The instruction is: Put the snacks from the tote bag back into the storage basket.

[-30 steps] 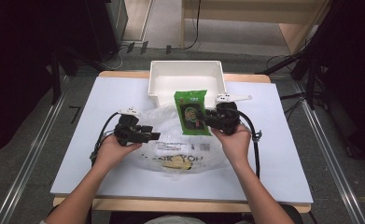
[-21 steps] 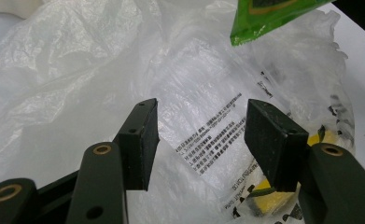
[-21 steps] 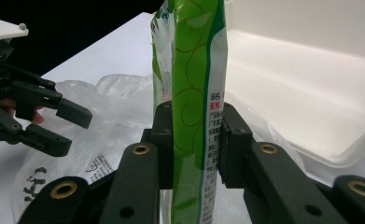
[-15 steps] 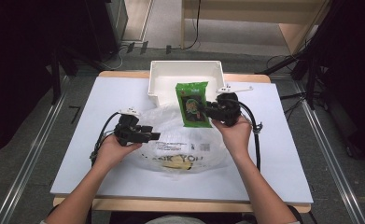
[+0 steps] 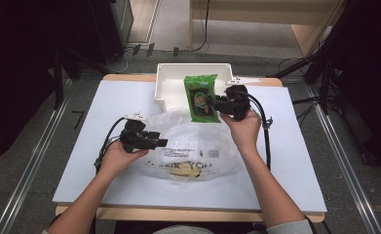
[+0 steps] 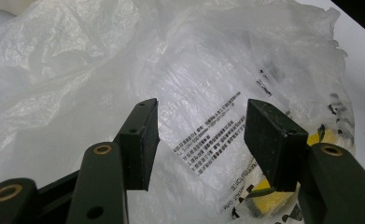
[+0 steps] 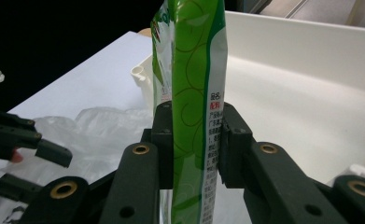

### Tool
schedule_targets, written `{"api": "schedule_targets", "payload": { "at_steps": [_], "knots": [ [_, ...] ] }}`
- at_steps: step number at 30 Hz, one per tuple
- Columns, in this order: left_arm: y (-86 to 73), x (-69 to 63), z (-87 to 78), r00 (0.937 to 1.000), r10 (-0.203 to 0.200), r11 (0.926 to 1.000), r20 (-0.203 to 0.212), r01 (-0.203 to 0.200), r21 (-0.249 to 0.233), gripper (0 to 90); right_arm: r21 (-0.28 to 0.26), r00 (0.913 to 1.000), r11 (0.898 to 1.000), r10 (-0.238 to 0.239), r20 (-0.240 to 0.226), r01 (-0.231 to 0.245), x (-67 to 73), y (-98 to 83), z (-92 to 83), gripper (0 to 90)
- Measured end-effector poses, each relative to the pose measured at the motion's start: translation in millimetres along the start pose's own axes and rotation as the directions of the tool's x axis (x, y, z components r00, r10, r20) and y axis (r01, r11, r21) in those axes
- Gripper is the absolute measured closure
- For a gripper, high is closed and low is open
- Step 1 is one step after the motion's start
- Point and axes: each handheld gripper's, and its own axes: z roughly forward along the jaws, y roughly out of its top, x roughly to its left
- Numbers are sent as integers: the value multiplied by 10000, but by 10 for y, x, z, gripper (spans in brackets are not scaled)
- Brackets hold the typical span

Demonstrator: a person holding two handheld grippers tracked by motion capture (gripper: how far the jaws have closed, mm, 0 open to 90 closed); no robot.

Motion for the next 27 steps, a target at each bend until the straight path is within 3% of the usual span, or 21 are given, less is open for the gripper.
{"api": "schedule_targets", "payload": {
  "at_steps": [17, 27],
  "knots": [
    [-3, -5, 11, 10000, 56, 10000, -52, -56, 31, 458, -214, 9992, 9998, 46, 392, -38, -115, 256, 136, 735],
    [-4, -8, 17, 10000, 74, 10000, 23, -75, 66, 457, -153, 9969, 9999, 51, 782, -39, -222, 388, 315, 735]
  ]
}}
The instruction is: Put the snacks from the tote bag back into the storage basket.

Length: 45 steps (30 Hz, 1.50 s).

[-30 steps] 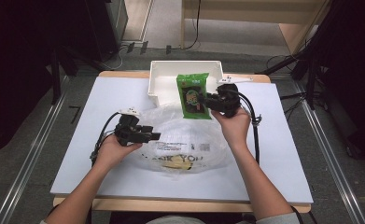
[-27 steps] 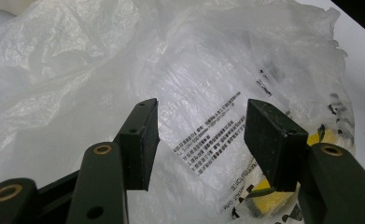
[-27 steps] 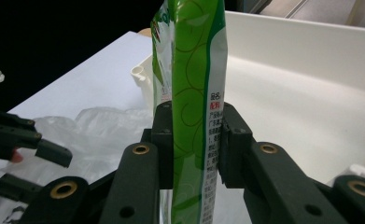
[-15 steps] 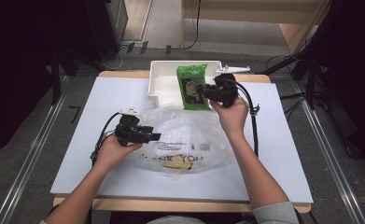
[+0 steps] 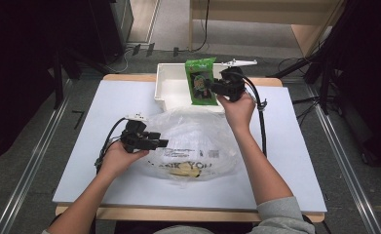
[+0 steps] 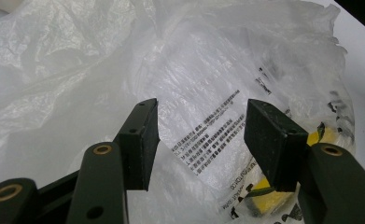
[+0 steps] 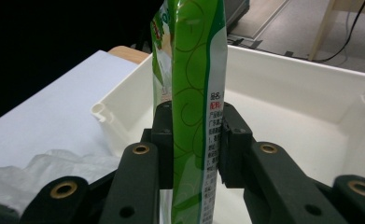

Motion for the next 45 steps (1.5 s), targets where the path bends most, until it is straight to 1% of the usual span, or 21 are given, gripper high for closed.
{"api": "schedule_targets", "payload": {
  "at_steps": [2, 5, 6, 8, 11, 14, 15, 17, 20, 22, 24, 27, 30, 32, 35, 37, 38, 40, 41, 44, 45],
  "knots": [
    [0, -2, 0, 10000, 2, 10000, 19, -2, -6, 457, 36, 9999, 9999, -133, 50, 133, -17, 24, 45, 736],
    [0, -2, -2, 10000, -12, 10000, 41, 12, -20, 458, -83, 9998, 9998, -160, 141, 162, -31, 30, 92, 736],
    [2, -2, -7, 10000, 17, 10000, 29, -17, -18, 458, 116, 9999, 9999, -72, 124, 71, -55, 48, 145, 736],
    [1, 1, -8, 10000, -10, 10000, 83, 10, -43, 458, 103, 9995, 9998, -176, 256, 173, -69, 59, 189, 736],
    [1, 1, -10, 10000, -21, 10000, 78, 21, -31, 457, 141, 9994, 9998, -131, 311, 127, -89, 76, 237, 736],
    [-2, 1, -4, 10000, -13, 10000, 42, 14, -59, 457, -20, 9991, 10000, 24, 417, -23, -136, 79, 310, 736],
    [-4, -1, 2, 10000, 24, 10000, 21, -24, -15, 457, 128, 9992, 9998, 175, 372, -180, -171, 86, 359, 736],
    [-5, -2, 6, 10000, 22, 10000, -1, -22, 23, 457, 118, 9987, 9998, 146, 496, -152, -185, 93, 392, 735],
    [-4, -2, 2, 10000, 55, 10000, -38, -55, 25, 457, 127, 9985, 9996, 238, 485, -244, -204, 129, 441, 735],
    [-2, -3, -3, 10000, 14, 10000, 31, -14, 9, 458, -49, 9984, 9995, 325, 460, -324, -208, 147, 469, 735],
    [-3, -3, -2, 10000, 29, 10000, 49, -29, 8, 457, 69, 9985, 9995, 320, 435, -324, -211, 173, 501, 735],
    [-5, -1, 4, 10000, 35, 10000, 73, -35, 0, 457, 162, 9981, 9997, 189, 592, -199, -217, 217, 576, 735],
    [-6, -3, 12, 10000, 48, 10000, 72, -48, 43, 457, -90, 9975, 9991, 424, 570, -419, -257, 213, 649, 735],
    [-6, -1, 13, 10000, 71, 9999, 42, -72, 84, 457, -101, 9969, 9988, 477, 620, -471, -271, 202, 677, 735],
    [-9, -3, 14, 9999, 126, 9999, 73, -127, 102, 457, -105, 9940, 9961, 879, 649, -874, -362, 152, 764, 735],
    [-8, -7, 12, 9999, 97, 9999, 79, -97, 80, 457, -116, 9931, 9953, 970, 653, -964, -384, 140, 782, 735],
    [-8, -7, 11, 9999, 89, 9999, 81, -90, 70, 457, -49, 9918, 9948, 1020, 766, -1019, -413, 126, 809, 735],
    [-6, -7, 9, 9999, 82, 10000, 77, -83, 37, 458, -90, 9906, 9938, 1108, 804, -1104, -446, 120, 840, 735],
    [-6, -7, 11, 9999, 80, 10000, 86, -81, 36, 458, 38, 9901, 9927, 1203, 718, -1209, -462, 136, 858, 735],
    [-7, -5, 12, 9999, 100, 9999, 99, -100, 63, 458, 40, 9920, 9953, 959, 825, -966, -444, 202, 894, 735],
    [-7, -2, 13, 9999, 116, 9999, 120, -117, 67, 458, 40, 9920, 9953, 959, 825, -966, -444, 202, 894, 735]
  ]
}}
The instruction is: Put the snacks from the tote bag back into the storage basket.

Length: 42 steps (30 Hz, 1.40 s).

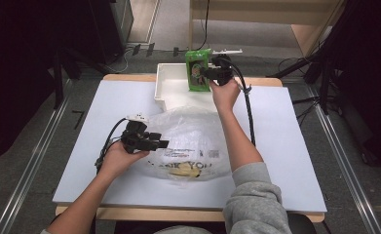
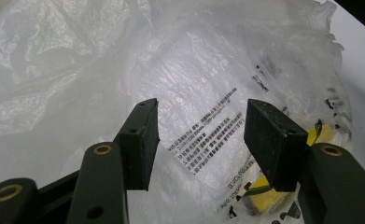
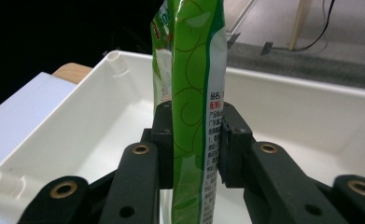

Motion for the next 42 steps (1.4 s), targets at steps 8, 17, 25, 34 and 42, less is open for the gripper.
{"api": "schedule_targets", "payload": {
  "at_steps": [8, 17, 25, 34, 42],
  "knots": [
    [-1, 3, -8, 10000, -53, 10000, 58, 54, -76, 458, 108, 9999, 9999, -69, 148, 68, 29, 88, 204, 735],
    [-2, 19, -6, 9999, -77, 9999, 122, 78, -78, 458, 263, 9989, 9993, -277, 387, 267, 104, 181, 398, 735],
    [-2, 7, -2, 9999, -82, 9999, 149, 83, -93, 458, 236, 9989, 9997, -33, 463, 22, 90, 192, 487, 734],
    [-2, 12, 6, 9999, -76, 10000, 139, 76, -42, 459, 345, 9986, 9993, -129, 513, 111, 115, 125, 561, 733],
    [-3, 16, 8, 9999, -73, 10000, 149, 73, -9, 459, 420, 9972, 9986, -341, 659, 313, 120, 90, 601, 733]
  ]
}}
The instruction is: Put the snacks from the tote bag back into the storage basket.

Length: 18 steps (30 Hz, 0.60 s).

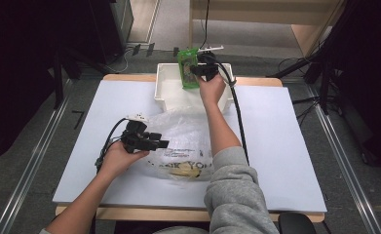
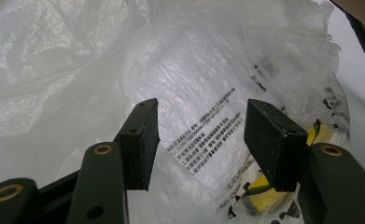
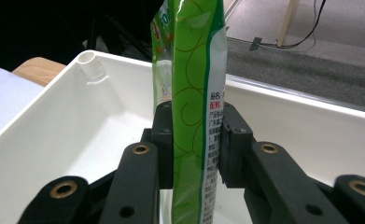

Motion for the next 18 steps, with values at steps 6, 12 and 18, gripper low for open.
{"api": "schedule_targets", "payload": {
  "at_steps": [6, 12, 18],
  "knots": [
    [0, 0, 1, 10000, 33, 10000, 10, -33, 16, 459, -15, 9999, 9999, -151, 46, 151, 6, -12, 7, 733],
    [-1, -9, 11, 10000, 33, 10000, -30, -33, 56, 459, -139, 9995, 9994, -302, 106, 303, 9, -47, 3, 732],
    [-2, -14, 25, 10000, 76, 9999, -18, -75, 136, 458, -66, 9993, 9993, -372, 51, 372, -17, -85, -23, 732]
  ]
}}
